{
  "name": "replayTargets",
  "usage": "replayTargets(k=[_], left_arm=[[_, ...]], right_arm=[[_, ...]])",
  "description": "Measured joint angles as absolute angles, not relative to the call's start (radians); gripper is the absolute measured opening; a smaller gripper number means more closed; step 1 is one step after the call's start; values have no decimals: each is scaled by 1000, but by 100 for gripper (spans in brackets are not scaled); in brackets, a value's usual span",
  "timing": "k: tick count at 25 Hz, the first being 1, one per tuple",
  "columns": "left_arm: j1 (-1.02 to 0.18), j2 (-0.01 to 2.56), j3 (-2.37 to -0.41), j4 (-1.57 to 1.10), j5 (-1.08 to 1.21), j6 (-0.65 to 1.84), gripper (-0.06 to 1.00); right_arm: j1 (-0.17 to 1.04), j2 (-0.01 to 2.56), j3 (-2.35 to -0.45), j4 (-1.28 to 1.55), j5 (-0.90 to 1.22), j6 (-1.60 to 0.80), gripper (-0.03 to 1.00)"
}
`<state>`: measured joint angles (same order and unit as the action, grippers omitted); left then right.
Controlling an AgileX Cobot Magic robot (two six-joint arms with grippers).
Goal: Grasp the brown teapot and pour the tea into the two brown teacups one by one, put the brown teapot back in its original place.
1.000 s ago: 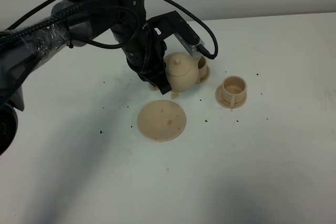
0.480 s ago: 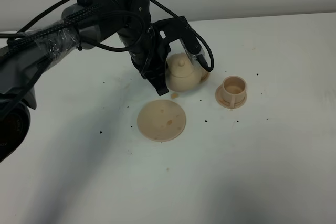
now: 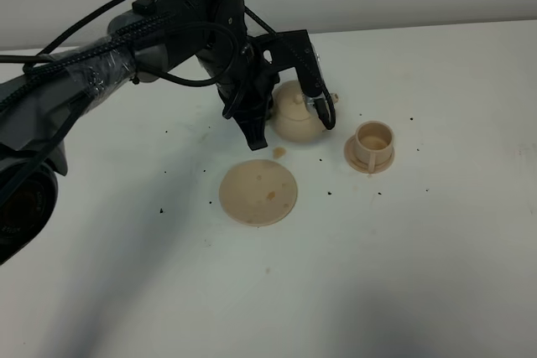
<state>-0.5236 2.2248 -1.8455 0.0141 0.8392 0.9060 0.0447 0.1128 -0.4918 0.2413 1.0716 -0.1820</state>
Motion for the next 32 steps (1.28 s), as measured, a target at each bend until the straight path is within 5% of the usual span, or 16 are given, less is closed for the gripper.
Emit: replayTargets(k=[32], left_arm=[[-611, 2251, -1847, 168, 737, 952, 16]], right_arm=[[45, 113, -492, 242, 1072, -182, 24]])
